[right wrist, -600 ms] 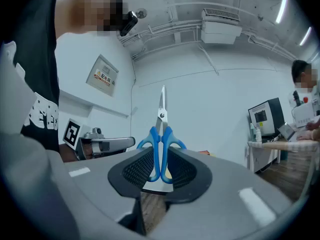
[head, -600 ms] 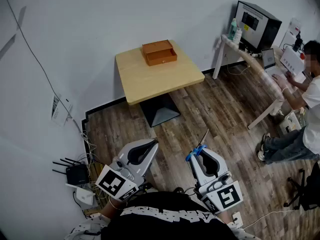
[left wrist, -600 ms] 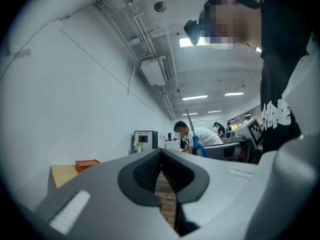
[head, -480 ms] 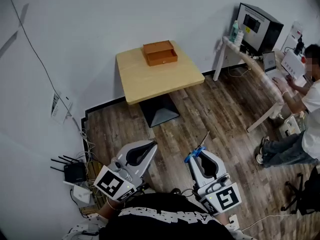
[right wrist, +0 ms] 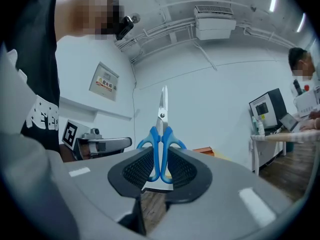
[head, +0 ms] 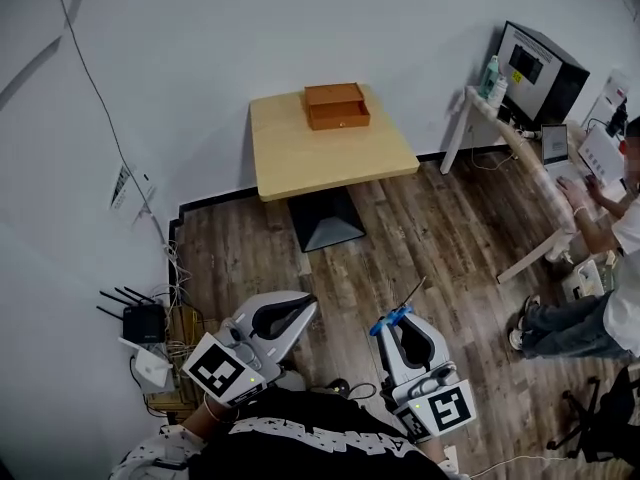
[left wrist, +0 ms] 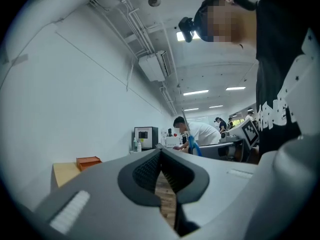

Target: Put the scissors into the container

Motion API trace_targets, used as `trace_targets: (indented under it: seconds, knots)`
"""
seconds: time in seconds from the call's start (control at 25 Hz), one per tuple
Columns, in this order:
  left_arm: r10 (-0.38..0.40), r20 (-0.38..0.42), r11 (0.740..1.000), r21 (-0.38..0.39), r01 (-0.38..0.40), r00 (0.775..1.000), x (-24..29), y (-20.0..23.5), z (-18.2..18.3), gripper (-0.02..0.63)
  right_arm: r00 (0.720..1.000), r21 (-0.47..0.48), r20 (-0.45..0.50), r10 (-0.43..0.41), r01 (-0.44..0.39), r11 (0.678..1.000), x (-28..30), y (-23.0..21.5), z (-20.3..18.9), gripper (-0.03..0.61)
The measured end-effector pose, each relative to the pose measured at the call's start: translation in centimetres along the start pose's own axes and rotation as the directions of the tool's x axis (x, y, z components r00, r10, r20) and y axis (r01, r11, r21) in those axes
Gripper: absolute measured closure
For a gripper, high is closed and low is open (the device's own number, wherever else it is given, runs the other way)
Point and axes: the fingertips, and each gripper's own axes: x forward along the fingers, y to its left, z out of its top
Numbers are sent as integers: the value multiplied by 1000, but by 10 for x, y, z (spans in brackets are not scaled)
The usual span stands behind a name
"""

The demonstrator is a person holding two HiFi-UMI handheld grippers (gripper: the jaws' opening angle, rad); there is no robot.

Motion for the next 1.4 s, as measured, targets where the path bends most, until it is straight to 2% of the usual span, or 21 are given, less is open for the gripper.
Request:
trace_targets:
  seconds: [0.36,0.52,0.68,0.76,0.88,1.0,1.12,1.4]
  knots:
    - [-48,-6,998,44,48,999,11,-13,3,612,999,29,19,-51,50,998,-21,-8,-6,477]
    - [-82,-3,997,9,82,997,26,-13,-2,612,997,36,17,-80,79,996,-24,-15,-7,477]
    - [-154,74,988,-1,154,985,56,-10,6,612,992,-7,-23,-122,122,992,-20,-31,-6,476]
    - [-173,60,985,-8,173,983,72,-5,1,612,990,-26,-21,-139,138,990,-12,-42,0,477]
    - [-174,55,984,-21,176,983,84,12,0,612,988,-27,-18,-155,154,988,5,-53,8,476]
    - [-143,80,989,-13,145,986,88,43,1,612,988,-49,-29,-152,150,987,31,-59,12,477]
    - [-112,75,992,-43,115,991,93,72,-8,612,988,-60,-34,-148,145,988,58,-64,14,477]
    - [-81,90,995,-47,85,993,102,135,-16,612,991,-69,-40,-125,122,990,125,-73,12,477]
